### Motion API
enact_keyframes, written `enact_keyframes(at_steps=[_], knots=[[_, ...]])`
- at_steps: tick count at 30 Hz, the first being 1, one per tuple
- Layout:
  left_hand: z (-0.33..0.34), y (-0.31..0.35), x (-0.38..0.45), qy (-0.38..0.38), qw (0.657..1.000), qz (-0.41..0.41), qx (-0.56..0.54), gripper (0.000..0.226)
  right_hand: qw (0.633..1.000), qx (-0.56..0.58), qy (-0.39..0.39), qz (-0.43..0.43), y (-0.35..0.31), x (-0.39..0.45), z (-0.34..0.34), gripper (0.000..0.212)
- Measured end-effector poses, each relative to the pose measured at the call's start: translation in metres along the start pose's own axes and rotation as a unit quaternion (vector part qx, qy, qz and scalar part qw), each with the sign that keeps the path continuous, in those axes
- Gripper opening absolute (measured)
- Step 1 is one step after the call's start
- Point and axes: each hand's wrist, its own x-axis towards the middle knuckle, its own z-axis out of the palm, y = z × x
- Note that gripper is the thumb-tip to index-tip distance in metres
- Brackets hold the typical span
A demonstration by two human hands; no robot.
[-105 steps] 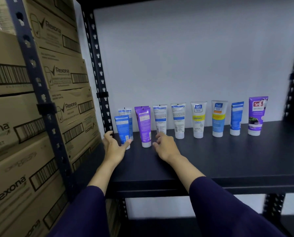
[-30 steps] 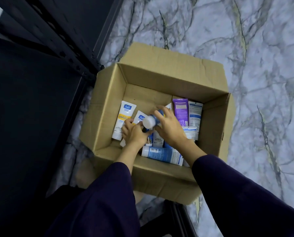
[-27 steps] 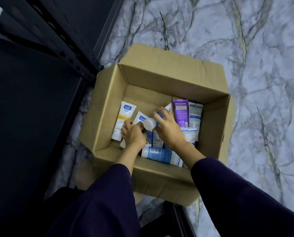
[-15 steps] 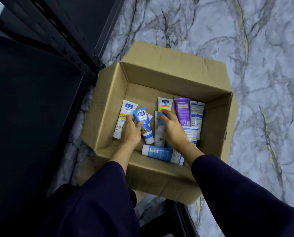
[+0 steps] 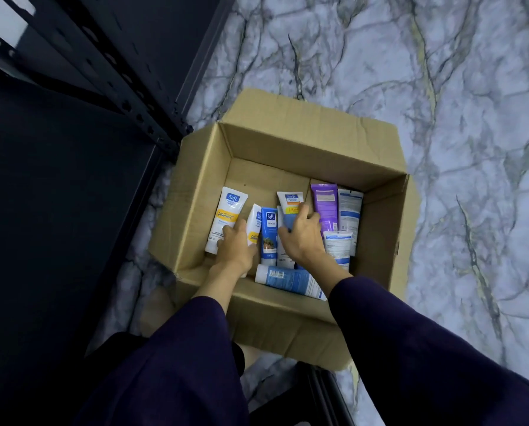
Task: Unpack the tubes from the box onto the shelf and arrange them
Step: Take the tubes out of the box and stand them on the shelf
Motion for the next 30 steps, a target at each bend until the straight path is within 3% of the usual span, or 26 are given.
enact_keyframes(at_steps=[4, 8, 15, 22, 26, 30], knots=[[-0.022, 0.005, -0.017, 0.019, 1.000, 0.001, 0.000, 0.042, 0.999, 0.026, 0.007, -0.021, -0.010, -0.020, -0.022, 0.059], [-0.061, 0.023, -0.049, 0.054, 0.996, 0.037, -0.067, 0.043, 0.992, 0.069, 0.045, -0.090, -0.032, -0.054, -0.056, 0.062], [-0.158, 0.071, -0.143, 0.218, 0.948, 0.156, -0.170, 0.027, 0.935, 0.183, 0.148, -0.266, -0.095, -0.137, -0.130, 0.056], [-0.272, 0.088, -0.279, 0.403, 0.826, 0.265, -0.290, 0.034, 0.828, 0.277, 0.197, -0.446, -0.206, -0.254, -0.202, 0.052], [-0.339, 0.069, -0.364, 0.504, 0.738, 0.303, -0.330, 0.036, 0.763, 0.314, 0.149, -0.546, -0.278, -0.332, -0.216, 0.048], [-0.397, 0.031, -0.452, 0.587, 0.676, 0.302, -0.326, 0.030, 0.703, 0.322, 0.098, -0.627, -0.341, -0.410, -0.213, 0.046]])
